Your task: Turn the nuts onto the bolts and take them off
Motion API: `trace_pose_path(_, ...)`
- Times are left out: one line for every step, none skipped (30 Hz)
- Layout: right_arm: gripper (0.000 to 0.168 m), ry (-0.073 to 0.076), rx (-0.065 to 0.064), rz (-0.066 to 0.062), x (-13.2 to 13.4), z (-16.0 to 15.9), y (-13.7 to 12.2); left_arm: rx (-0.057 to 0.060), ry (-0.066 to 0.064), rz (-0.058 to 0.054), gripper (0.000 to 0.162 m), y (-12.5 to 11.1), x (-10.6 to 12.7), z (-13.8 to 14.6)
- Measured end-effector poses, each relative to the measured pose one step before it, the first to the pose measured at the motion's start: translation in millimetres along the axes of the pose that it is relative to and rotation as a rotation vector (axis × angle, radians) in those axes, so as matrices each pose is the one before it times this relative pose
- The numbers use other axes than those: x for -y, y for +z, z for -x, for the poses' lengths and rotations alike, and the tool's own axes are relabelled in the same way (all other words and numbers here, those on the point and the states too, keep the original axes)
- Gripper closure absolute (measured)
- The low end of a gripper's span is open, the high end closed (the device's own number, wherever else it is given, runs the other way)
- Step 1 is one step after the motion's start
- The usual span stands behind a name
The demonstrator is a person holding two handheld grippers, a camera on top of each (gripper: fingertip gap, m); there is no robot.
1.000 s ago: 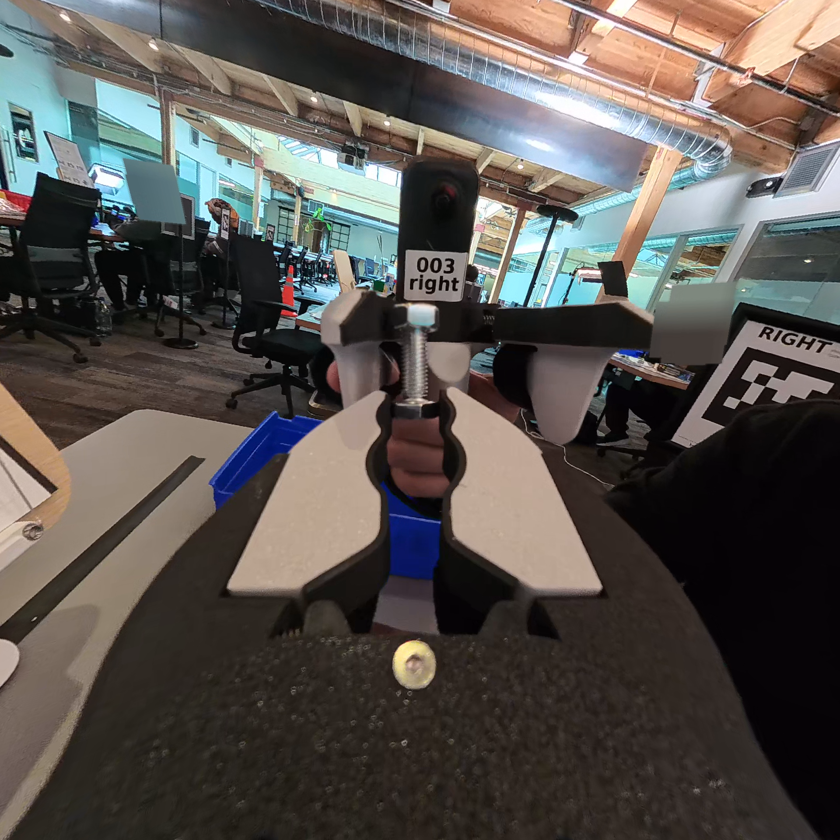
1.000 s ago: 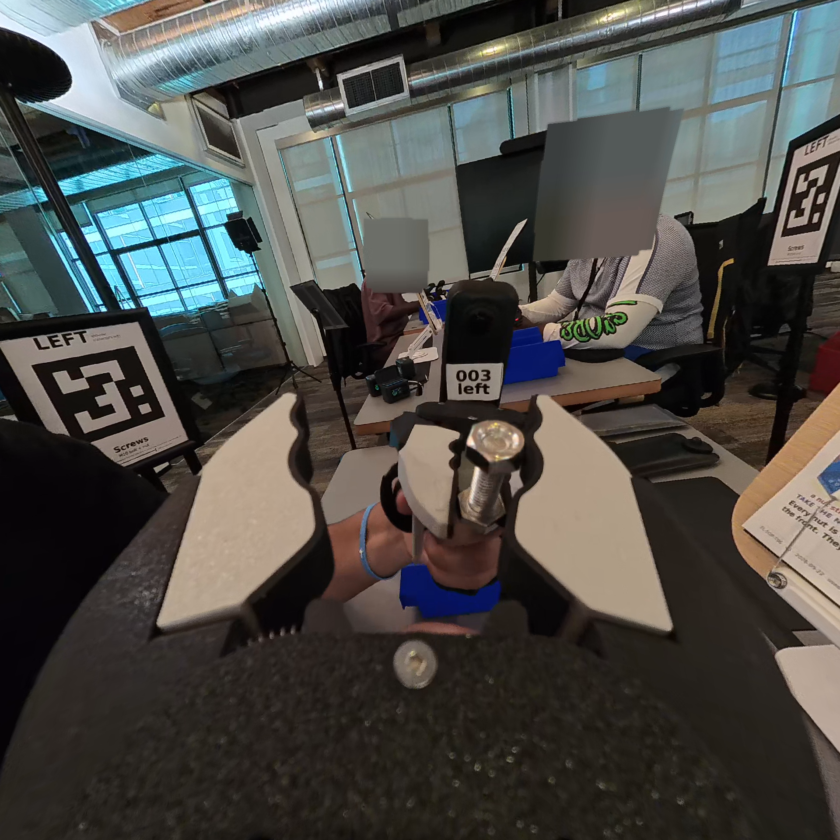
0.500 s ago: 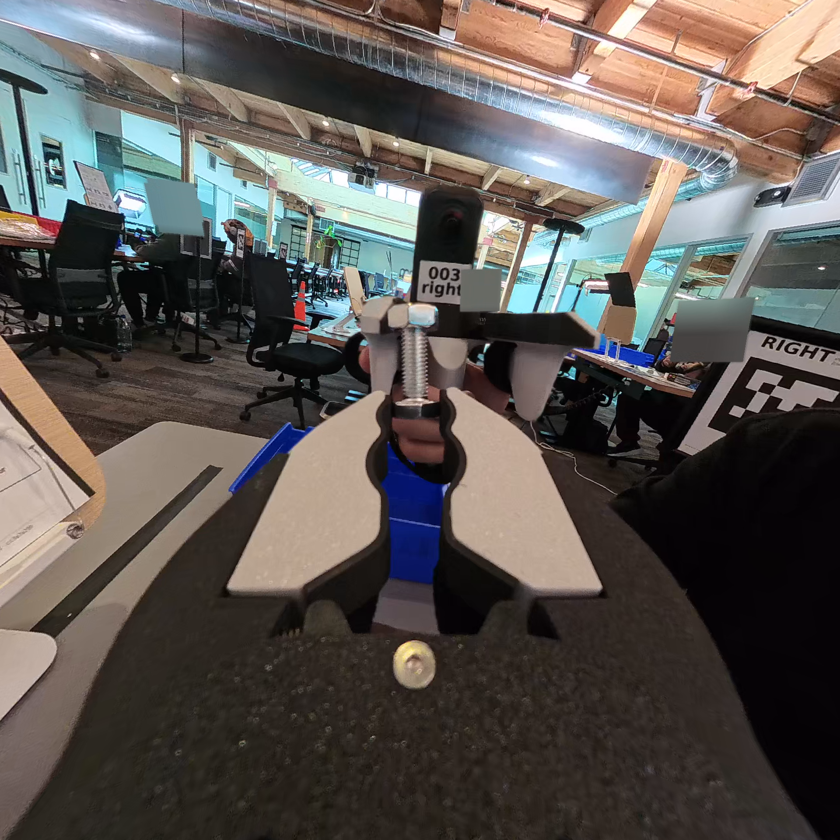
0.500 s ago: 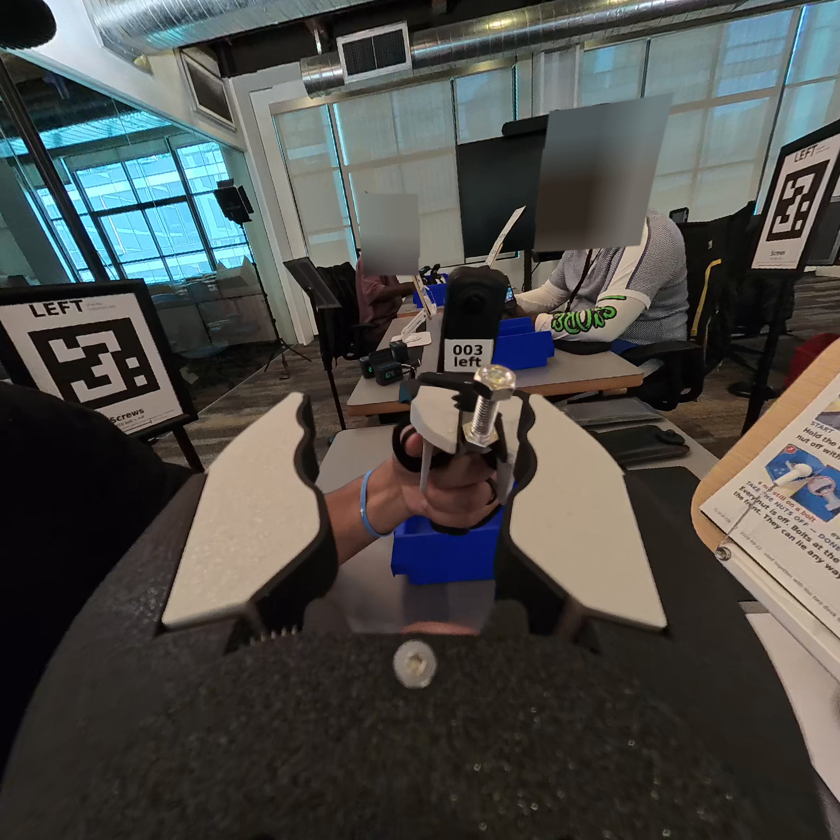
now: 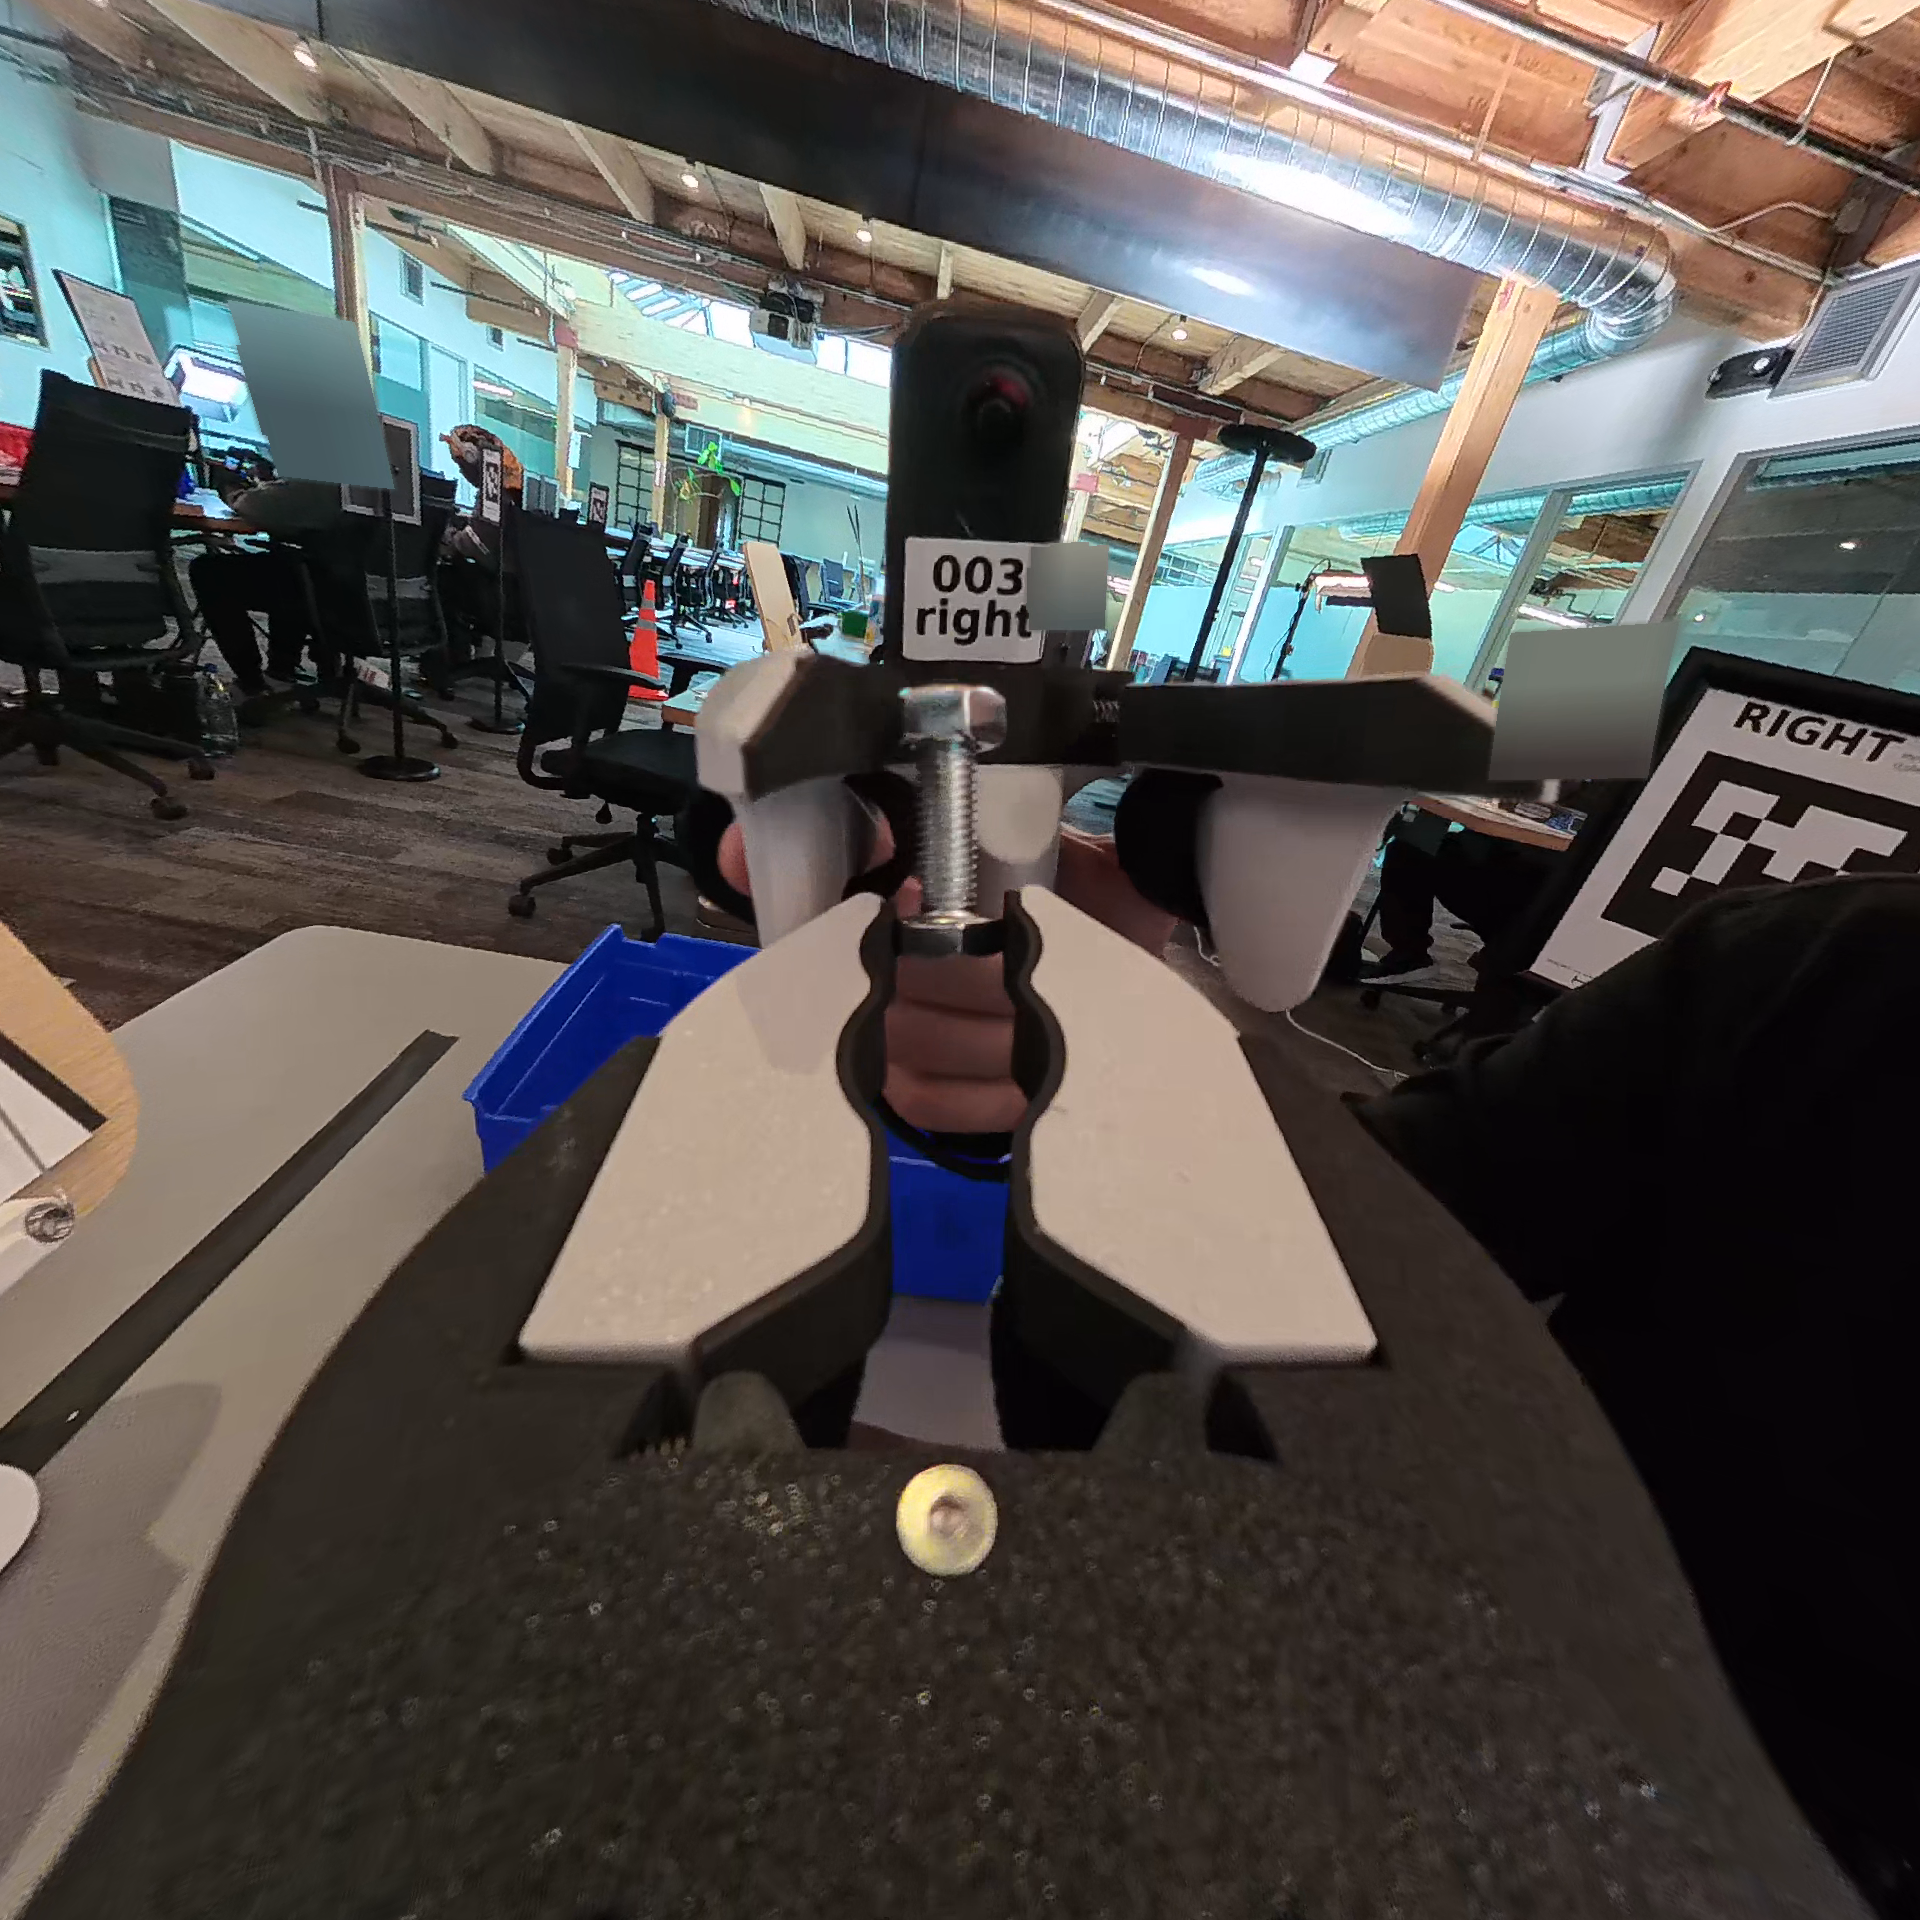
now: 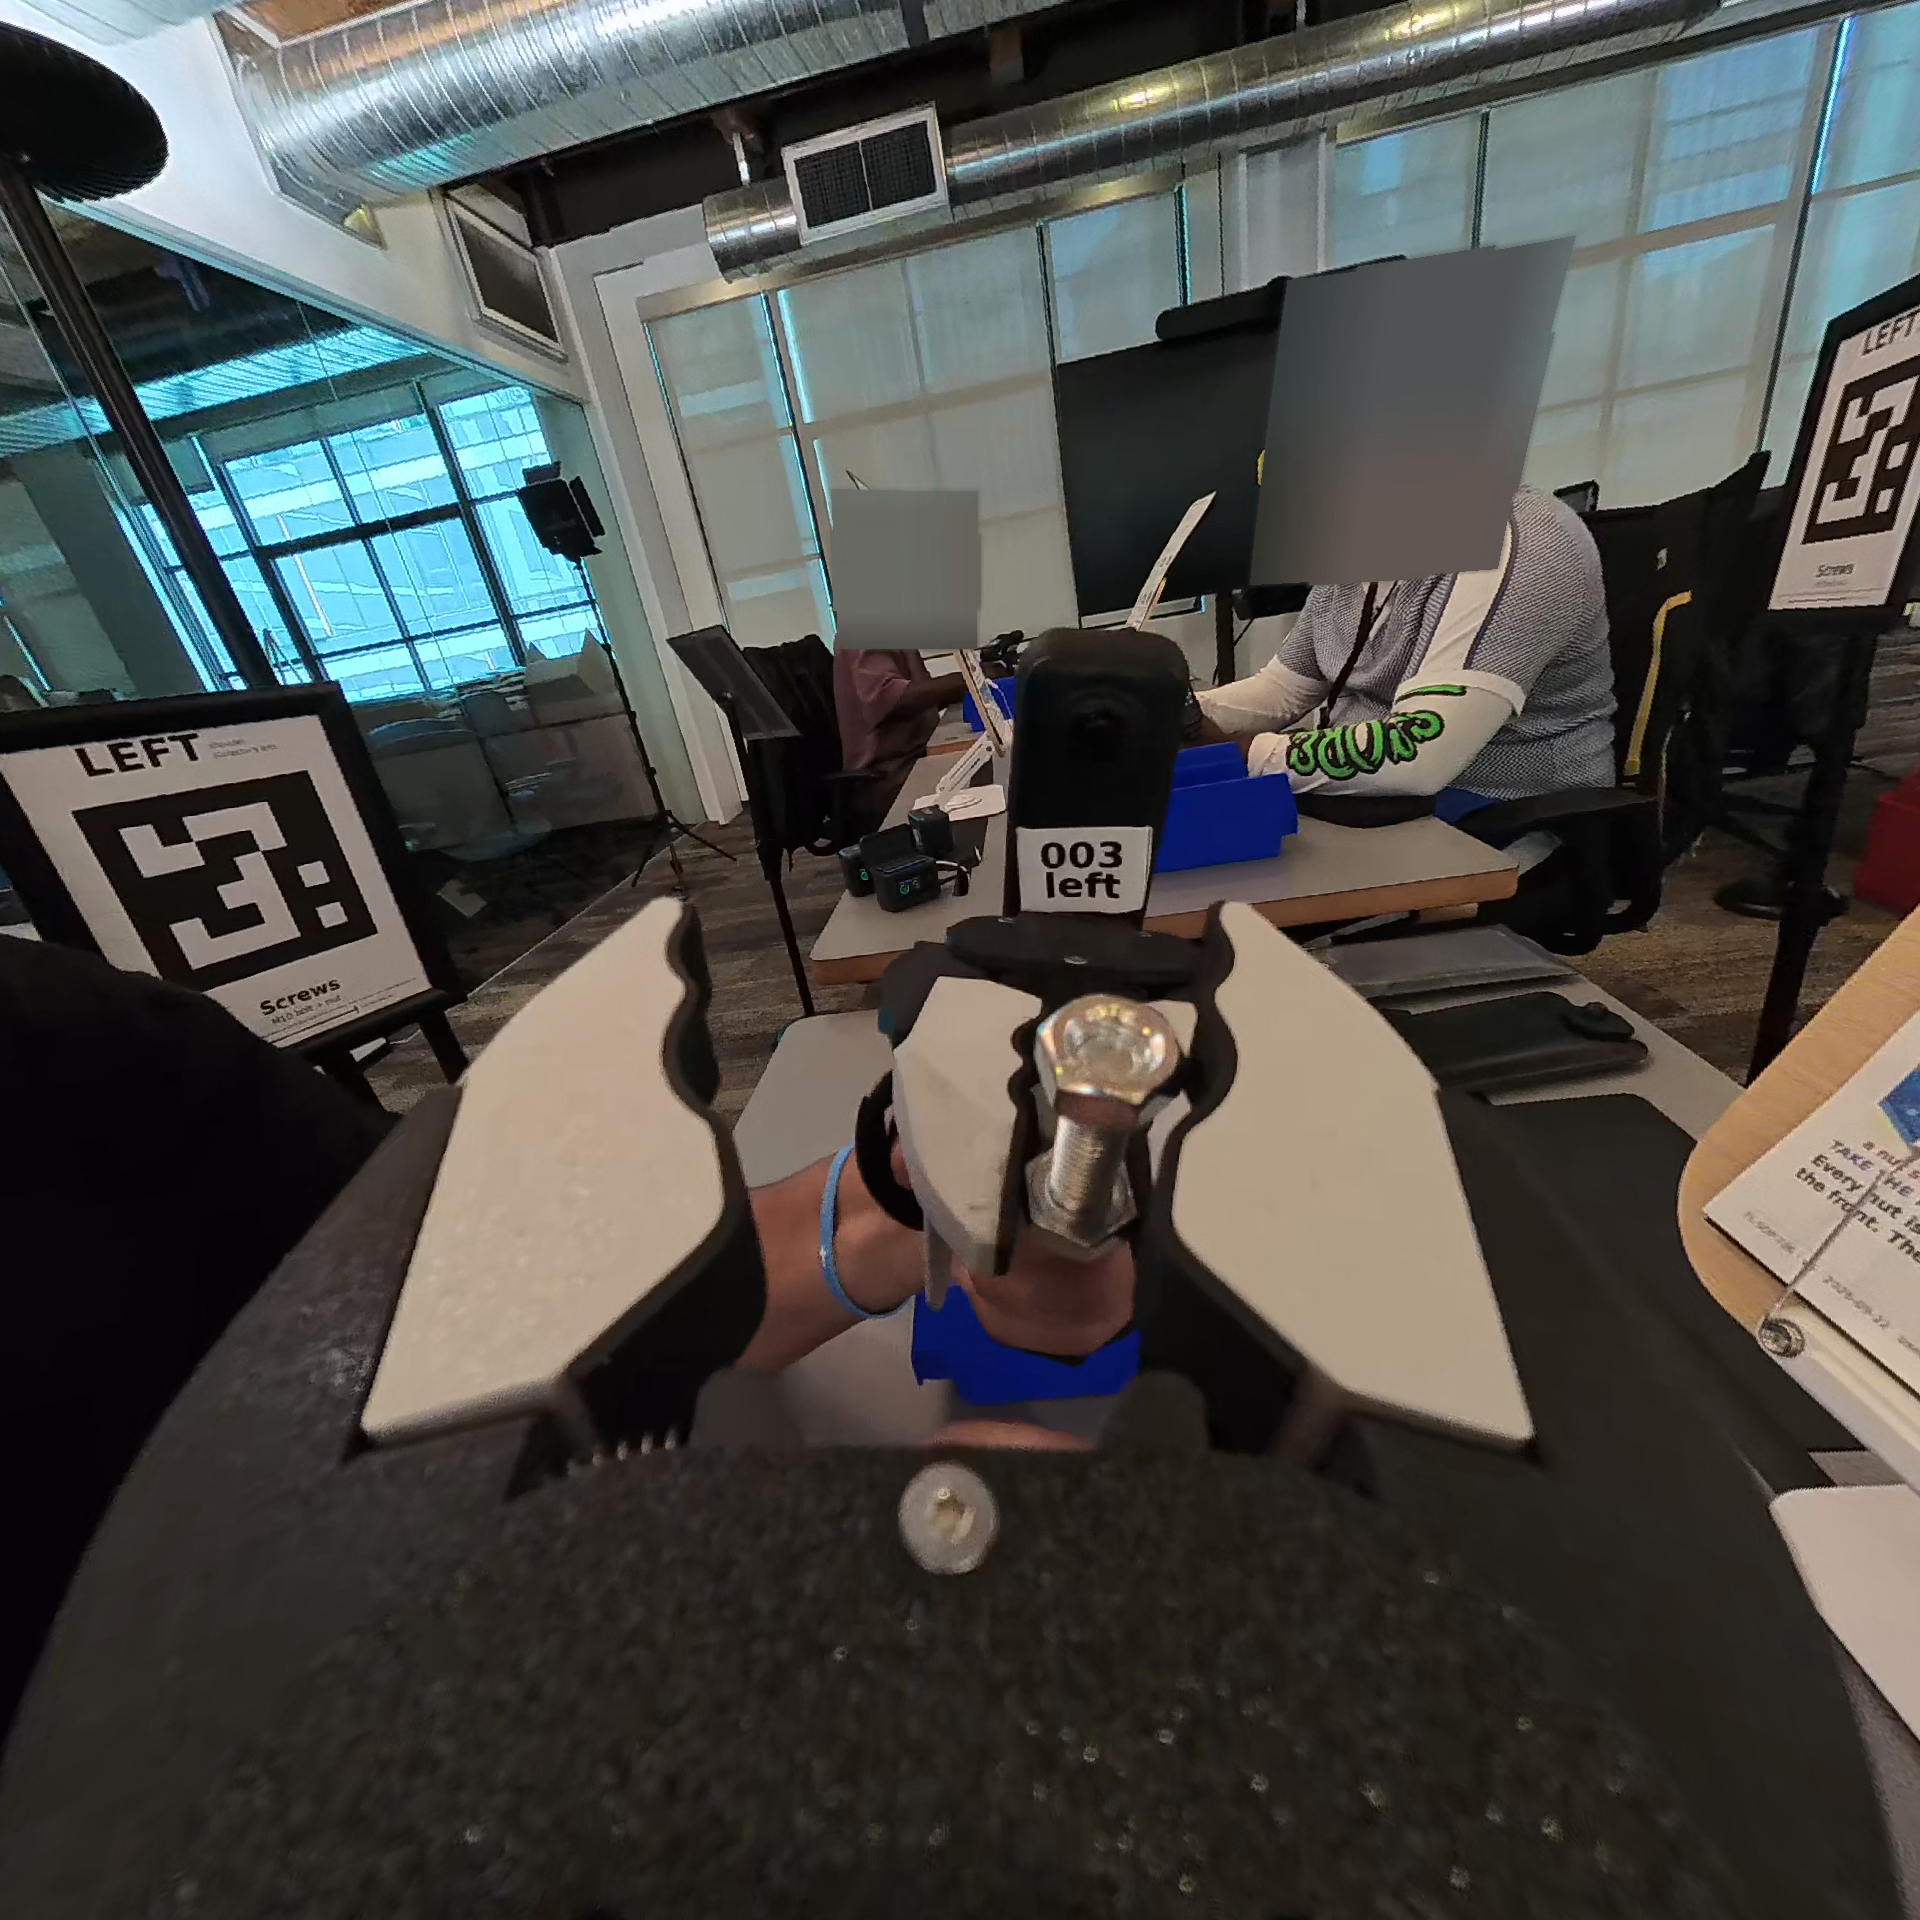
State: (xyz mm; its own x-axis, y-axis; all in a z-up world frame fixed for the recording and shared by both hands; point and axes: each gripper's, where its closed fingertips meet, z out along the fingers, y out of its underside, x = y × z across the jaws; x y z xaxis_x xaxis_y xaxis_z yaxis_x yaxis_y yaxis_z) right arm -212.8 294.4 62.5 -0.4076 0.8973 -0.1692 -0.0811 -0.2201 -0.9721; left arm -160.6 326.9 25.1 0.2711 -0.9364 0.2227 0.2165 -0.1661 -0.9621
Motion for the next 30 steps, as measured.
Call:
trace_pose_path(0.080, 0.0002, 0.0006, -0.0009, 0.59, -0.28, -1.16, 0.0018, 0.0015, -0.0015, 0.144, -0.15, 0.37, 0.07)
trace_pose_path(0.080, 0.0012, -0.0051, -0.0035, 1.64, -0.91, -2.21, -0.0004, -0.0002, -0.0058, 0.144, -0.69, 1.22, -0.21)
trace_pose_path(0.080, -0.0012, -0.0060, -0.0023, 2.07, -1.05, -3.38, -0.0050, -0.0017, -0.0043, 0.144, -1.13, 1.24, -0.74)
trace_pose_path(0.080, -0.0006, -0.0037, -0.0028, 2.49, -0.58, -4.33, 0.0028, 0.0022, -0.0033, 0.144, -1.38, 1.25, 0.16)
trace_pose_path(0.081, 0.0023, -0.0014, -0.0023, 2.62, -0.22, -4.73, 0.0053, 0.0032, -0.0029, 0.144, -1.71, 1.44, 0.41)
trace_pose_path(0.081, 0.0032, 0.0017, -0.0019, 2.41, 0.29, -4.97, 0.0021, 0.0016, -0.0053, 0.144, -1.92, 1.85, 0.00)
trace_pose_path(0.081, 0.0019, 0.0056, -0.0010, 2.16, 1.06, -4.57, 0.0030, 0.0015, -0.0079, 0.144, -2.02, 2.18, 0.23)
trace_pose_path(0.081, 0.0016, 0.0057, 0.0042, 1.29, 1.37, -4.17, 0.0012, 0.0013, -0.0054, 0.144, -1.97, 1.84, 0.02)
trace_pose_path(0.081, -0.0011, 0.0033, 0.0065, 0.89, 1.42, -3.78, 0.0023, 0.0018, -0.0018, 0.144, -1.71, 1.19, 0.27)
trace_pose_path(0.081, -0.0045, 0.0020, 0.0061, 0.52, 1.36, -2.98, 0.0084, 0.0032, -0.0030, 0.144, -1.68, 1.24, 1.10)
trace_pose_path(0.082, -0.0035, 0.0028, 0.0070, 0.03, 1.45, -2.02, 0.0024, -0.0005, -0.0036, 0.144, -1.34, 1.06, 0.55)
trace_pose_path(0.082, -0.0004, 0.0053, 0.0064, -0.21, 1.69, -0.94, -0.0022, -0.0017, -0.0037, 0.144, -1.04, 0.92, -0.10)
trace_pose_path(0.082, 0.0016, 0.0072, 0.0051, -0.55, 1.77, 0.08, 0.0018, 0.0000, -0.0028, 0.144, -0.75, 0.61, 0.44)
trace_pose_path(0.081, 0.0023, 0.0050, 0.0075, -1.30, 1.16, 1.26, 0.0043, 0.0003, -0.0005, 0.144, -0.33, 0.17, 0.69)
trace_pose_path(0.081, 0.0027, 0.0015, 0.0104, -2.18, 0.45, 2.11, -0.0026, -0.0012, 0.0017, 0.144, 0.16, -0.41, -0.07)
trace_pose_path(0.081, 0.0032, 0.0026, 0.0145, -3.03, 0.22, 2.73, -0.0008, -0.0002, 0.0014, 0.144, 0.46, -0.60, -0.04)
trace_pose_path(0.082, 0.0024, 0.0032, 0.0117, -2.62, 0.19, 3.03, 0.0017, 0.0002, 0.0025, 0.144, 0.72, -0.79, 0.41)
trace_pose_path(0.082, 0.0018, 0.0061, 0.0064, -2.03, 0.43, 3.06, -0.0029, -0.0009, 0.0046, 0.144, 0.98, -1.14, -0.29)
trace_pose_path(0.080, 0.0010, 0.0019, 0.0022, -1.32, -0.13, 2.84, -0.0029, -0.0008, 0.0034, 0.144, 1.03, -1.17, -0.24)
trace_pose_path(0.079, -0.0025, -0.0054, -0.0046, -0.22, -1.32, 2.22, -0.0009, -0.0006, 0.0022, 0.144, 0.95, -0.87, 0.07)
trace_pose_path(0.079, -0.0021, -0.0058, -0.0045, -0.08, -1.45, 1.83, -0.0037, -0.0019, 0.0027, 0.144, 1.02, -1.03, -0.29)
trace_pose_path(0.079, 0.0035, 0.0023, -0.0030, -0.31, -0.45, 1.72, -0.0016, -0.0013, 0.0046, 0.144, 0.99, -1.38, 0.11)
trace_pose_path(0.078, 0.0080, 0.0027, -0.0049, -0.17, -0.46, 1.66, -0.0006, -0.0001, 0.0034, 0.144, 1.23, -1.29, 0.17)
trace_pose_path(0.079, 0.0052, 0.0000, -0.0036, -0.34, -0.94, 1.38, -0.0061, -0.0048, 0.0012, 0.144, 1.40, -1.10, -0.43)
trace_pose_path(0.079, 0.0028, 0.0020, -0.0035, -0.39, -0.59, 1.27, -0.0036, -0.0041, 0.0035, 0.144, 1.56, -1.35, -0.05)
trace_pose_path(0.080, 0.0034, 0.0064, -0.0015, -0.63, 0.21, 1.44, 0.0045, 0.0001, 0.0049, 0.144, 1.61, -1.67, 0.86)
trace_pose_path(0.079, 0.0041, 0.0022, 0.0005, -0.79, -0.27, 1.31, -0.0039, -0.0011, 0.0075, 0.144, 1.72, -2.14, -0.30)
trace_pose_path(0.079, 0.0001, 0.0001, 0.0000, -0.56, -0.45, 1.10, -0.0048, -0.0034, 0.0054, 0.144, 1.56, -1.65, -0.39)
trace_pose_path(0.079, -0.0010, -0.0030, -0.0028, -0.18, -0.79, 1.03, -0.0023, -0.0011, -0.0005, 0.144, 1.01, -0.57, -0.16)
trace_pose_path(0.079, 0.0001, 0.0000, -0.0037, 0.11, -0.39, 0.62, -0.0045, -0.0024, 0.0003, 0.144, 0.69, -0.51, -0.47)
